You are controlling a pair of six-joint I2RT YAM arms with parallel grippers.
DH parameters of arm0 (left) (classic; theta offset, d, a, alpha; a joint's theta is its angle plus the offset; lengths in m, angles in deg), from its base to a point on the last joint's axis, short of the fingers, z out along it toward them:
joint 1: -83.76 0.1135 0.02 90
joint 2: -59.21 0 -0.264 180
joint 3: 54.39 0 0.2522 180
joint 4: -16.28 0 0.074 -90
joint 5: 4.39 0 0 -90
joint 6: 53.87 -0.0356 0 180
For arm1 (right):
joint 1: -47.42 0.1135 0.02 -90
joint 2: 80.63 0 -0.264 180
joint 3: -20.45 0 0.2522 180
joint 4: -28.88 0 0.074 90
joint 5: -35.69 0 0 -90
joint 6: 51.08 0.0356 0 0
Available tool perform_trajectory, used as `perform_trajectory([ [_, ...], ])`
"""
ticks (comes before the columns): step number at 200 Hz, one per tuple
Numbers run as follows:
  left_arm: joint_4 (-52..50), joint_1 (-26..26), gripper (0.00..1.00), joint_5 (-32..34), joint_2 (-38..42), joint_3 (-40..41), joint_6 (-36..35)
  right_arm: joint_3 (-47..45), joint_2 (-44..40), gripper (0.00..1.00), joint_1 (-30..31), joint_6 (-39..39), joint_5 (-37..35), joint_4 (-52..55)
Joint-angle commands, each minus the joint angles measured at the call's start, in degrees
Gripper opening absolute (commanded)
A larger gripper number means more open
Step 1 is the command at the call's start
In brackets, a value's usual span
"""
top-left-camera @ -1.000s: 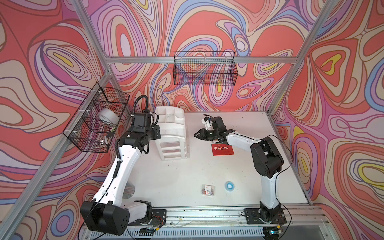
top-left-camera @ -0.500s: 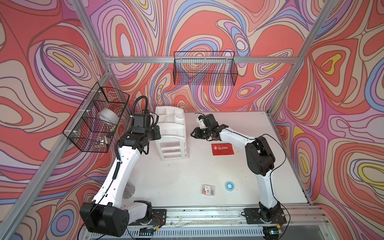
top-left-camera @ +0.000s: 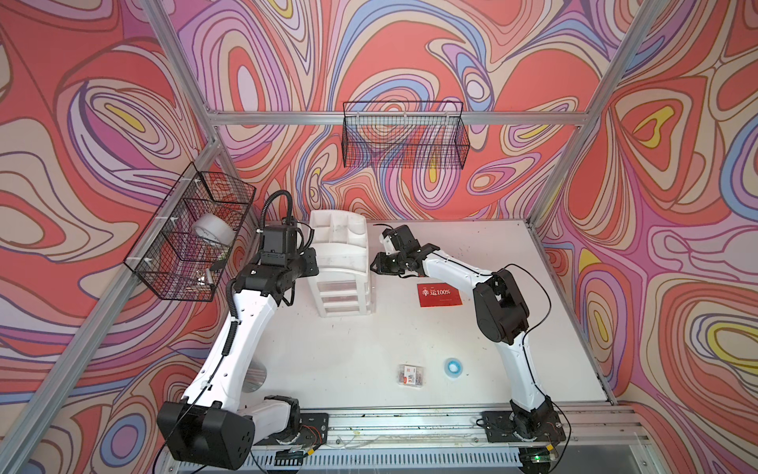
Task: Take the postcards out of the drawer
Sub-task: Open the drawer in the storage box.
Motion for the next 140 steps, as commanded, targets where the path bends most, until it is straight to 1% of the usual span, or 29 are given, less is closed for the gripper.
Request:
perform_trajectory([
  [1, -5.1, -0.3, 0.0, -2.7, -0.1, 2.3, -1.5, 2.2, 2.4, 0.32, 0.7, -0.4, -2.4, 3.6],
  [52, -5.2, -0.3, 0.0, -2.5, 0.2, 2.3, -1.6, 1.9, 2.4, 0.31, 0.8, 0.4, -3.8, 3.6],
  [77, -5.2, -0.2, 0.0, -2.5, 0.3, 2.3, -1.7, 2.3, 3.1, 0.27, 0.8, 0.9, -3.8, 4.0],
  [125, -5.1, -0.3, 0.0, -2.5, 0.7, 2.4, -1.4, 4.3, 4.6, 0.26, 0.9, 1.6, -3.9, 5.2],
  [140, -4.9, -0.3, 0.0, -2.9, 0.8, 2.5, -1.2, 5.5, 5.3, 0.23, 1.0, 2.3, -4.1, 5.9],
])
